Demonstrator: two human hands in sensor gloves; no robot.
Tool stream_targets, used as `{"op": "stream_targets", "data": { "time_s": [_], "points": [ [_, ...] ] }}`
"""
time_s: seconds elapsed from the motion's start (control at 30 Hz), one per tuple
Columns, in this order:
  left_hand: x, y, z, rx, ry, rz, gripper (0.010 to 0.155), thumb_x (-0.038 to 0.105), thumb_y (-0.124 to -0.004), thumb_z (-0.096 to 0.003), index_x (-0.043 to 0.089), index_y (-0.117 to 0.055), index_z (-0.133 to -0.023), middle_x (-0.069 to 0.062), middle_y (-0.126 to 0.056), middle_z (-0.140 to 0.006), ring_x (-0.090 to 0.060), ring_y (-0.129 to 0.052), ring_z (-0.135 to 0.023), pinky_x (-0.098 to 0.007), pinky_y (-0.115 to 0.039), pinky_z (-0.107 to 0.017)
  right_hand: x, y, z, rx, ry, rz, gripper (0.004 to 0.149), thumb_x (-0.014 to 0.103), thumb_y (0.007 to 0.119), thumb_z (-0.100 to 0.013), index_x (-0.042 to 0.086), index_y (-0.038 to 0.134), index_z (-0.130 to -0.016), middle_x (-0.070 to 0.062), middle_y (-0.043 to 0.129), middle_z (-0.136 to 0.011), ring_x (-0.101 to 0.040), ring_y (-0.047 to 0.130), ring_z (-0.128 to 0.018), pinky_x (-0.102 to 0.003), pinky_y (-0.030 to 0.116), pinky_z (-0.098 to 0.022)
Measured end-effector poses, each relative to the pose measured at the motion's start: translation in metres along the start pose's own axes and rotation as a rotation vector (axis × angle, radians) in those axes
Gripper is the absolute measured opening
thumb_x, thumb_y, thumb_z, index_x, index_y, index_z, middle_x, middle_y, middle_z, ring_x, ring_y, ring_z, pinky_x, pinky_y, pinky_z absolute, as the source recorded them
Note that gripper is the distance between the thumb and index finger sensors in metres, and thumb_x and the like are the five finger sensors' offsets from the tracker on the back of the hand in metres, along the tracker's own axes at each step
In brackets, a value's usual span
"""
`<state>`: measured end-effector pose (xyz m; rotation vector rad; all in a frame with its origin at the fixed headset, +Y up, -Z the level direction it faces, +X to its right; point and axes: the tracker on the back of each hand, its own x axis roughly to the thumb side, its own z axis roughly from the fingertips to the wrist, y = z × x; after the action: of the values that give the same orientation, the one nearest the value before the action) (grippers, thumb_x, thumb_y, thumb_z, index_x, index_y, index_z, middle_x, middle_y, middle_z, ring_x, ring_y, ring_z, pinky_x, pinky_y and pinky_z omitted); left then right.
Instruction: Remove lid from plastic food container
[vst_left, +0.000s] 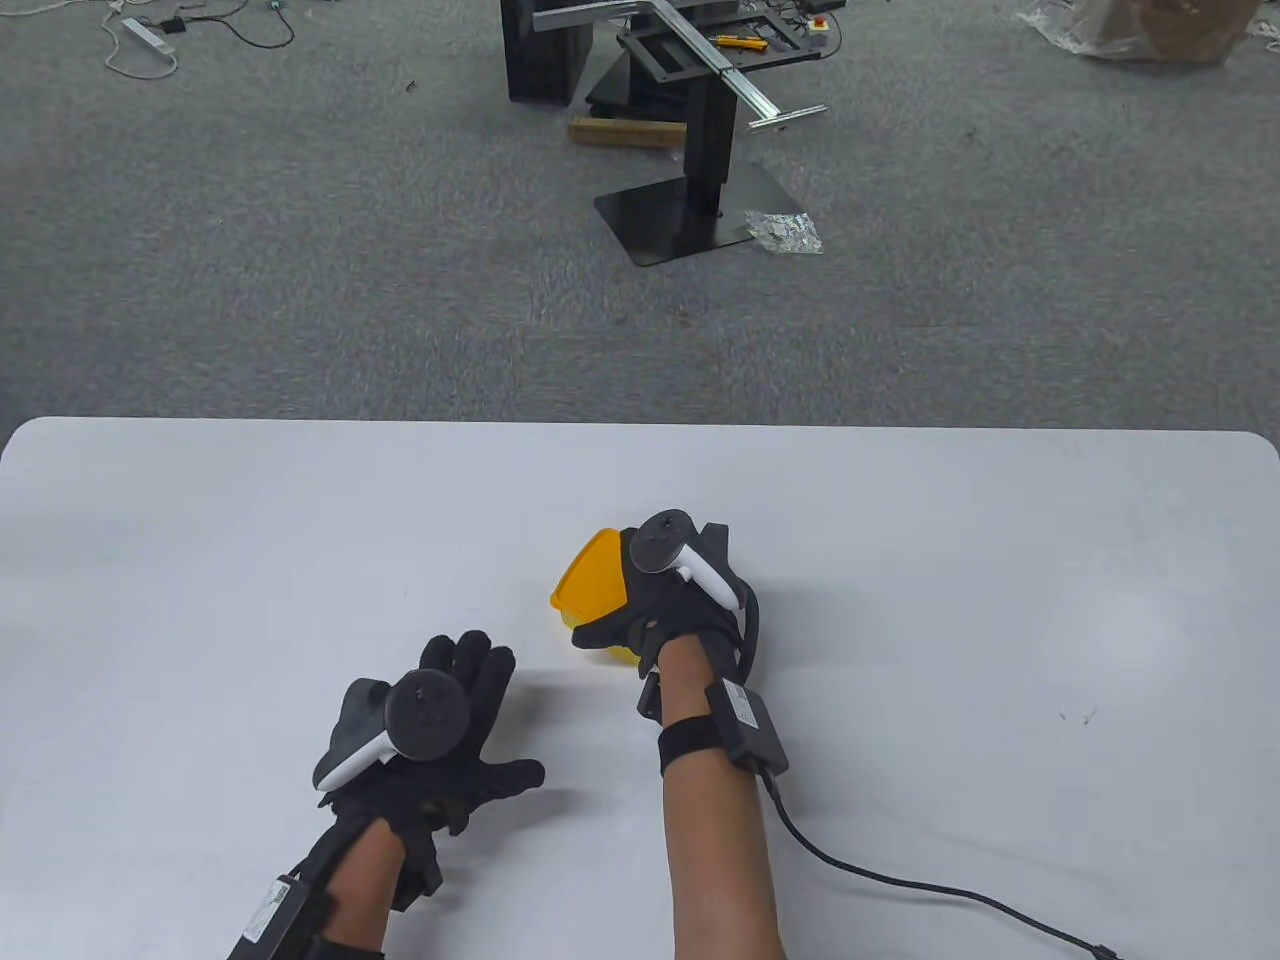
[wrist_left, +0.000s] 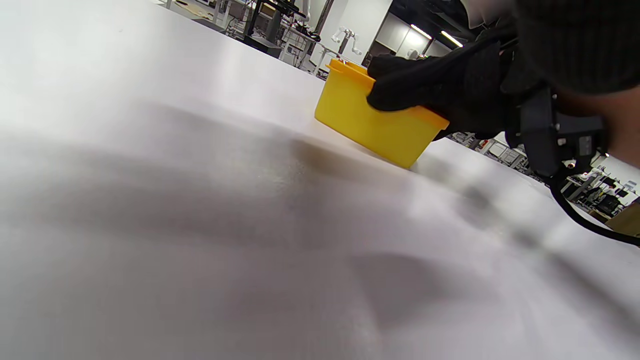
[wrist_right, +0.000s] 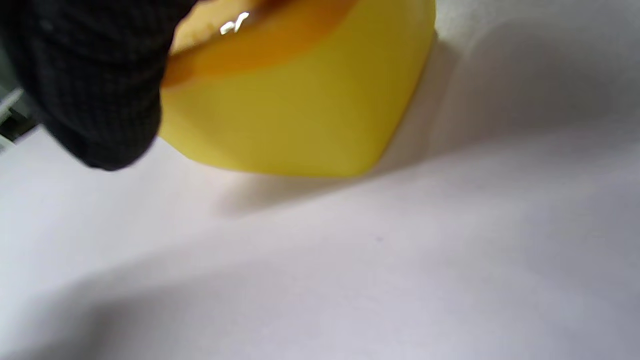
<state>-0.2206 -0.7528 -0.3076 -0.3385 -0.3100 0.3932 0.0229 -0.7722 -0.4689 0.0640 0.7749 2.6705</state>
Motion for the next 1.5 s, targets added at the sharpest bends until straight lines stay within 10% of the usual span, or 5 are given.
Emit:
{"op": "stream_targets", "data": {
  "time_s": [0.27, 0.47, 0.67, 1.07, 1.5],
  "points": [
    [-0.012, 0.007, 0.004, 0.02, 0.037, 0.019, 0.113, 0.076, -0.076, -0.0334, 0.028, -0.012, -0.113, 0.001, -0.002, -0.115, -0.037, 0.002, -0.106, -0.06, -0.017, -0.079, -0.004, -0.004, 0.024, -0.091, -0.118, 0.025, 0.118, 0.067, 0.095, -0.039, 0.029, 0.012, -0.114, -0.018, -0.003, -0.117, -0.058, 0.013, -0.103, -0.068, 0.037, -0.081],
    [-0.029, 0.017, 0.014, 0.069, 0.076, 0.09, 0.113, 0.076, -0.076, -0.0335, 0.026, -0.012, -0.112, 0.0, -0.002, -0.115, -0.038, 0.002, -0.106, -0.061, -0.017, -0.078, -0.005, -0.019, 0.105, -0.15, -0.308, 0.107, 0.118, 0.07, 0.093, -0.04, 0.026, 0.014, -0.115, -0.022, 0.001, -0.118, -0.06, 0.018, -0.101, -0.068, 0.041, -0.08],
    [-0.036, 0.022, 0.022, 0.112, 0.08, 0.144, 0.112, 0.077, -0.074, -0.0344, 0.025, -0.013, -0.113, -0.001, -0.004, -0.116, -0.039, 0.0, -0.107, -0.061, -0.019, -0.078, -0.032, 0.024, 0.175, -0.154, -0.405, 0.076, 0.116, 0.069, 0.093, -0.04, 0.025, 0.017, -0.116, -0.023, 0.003, -0.119, -0.061, 0.019, -0.102, -0.069, 0.04, -0.08],
    [-0.009, -0.007, 0.007, -0.147, -0.223, 0.613, 0.134, 0.075, -0.088, -0.0211, 0.019, -0.006, -0.111, -0.006, -0.002, -0.116, -0.042, -0.005, -0.11, -0.061, -0.022, -0.081, -0.045, 0.049, 0.185, -0.099, -0.53, -0.008, 0.116, 0.07, 0.095, -0.038, 0.024, 0.024, -0.117, -0.022, 0.01, -0.121, -0.061, 0.026, -0.102, -0.068, 0.044, -0.079],
    [0.039, -0.032, 0.001, -0.317, -0.384, 0.695, 0.147, 0.063, -0.103, -0.0268, 0.019, 0.014, -0.103, -0.008, 0.008, -0.113, -0.046, -0.01, -0.114, -0.063, -0.026, -0.084, -0.039, 0.049, 0.195, -0.021, -0.697, -0.246, 0.114, 0.069, 0.096, -0.039, 0.024, 0.027, -0.117, -0.023, 0.013, -0.122, -0.062, 0.029, -0.102, -0.069, 0.046, -0.078]
  ]
}}
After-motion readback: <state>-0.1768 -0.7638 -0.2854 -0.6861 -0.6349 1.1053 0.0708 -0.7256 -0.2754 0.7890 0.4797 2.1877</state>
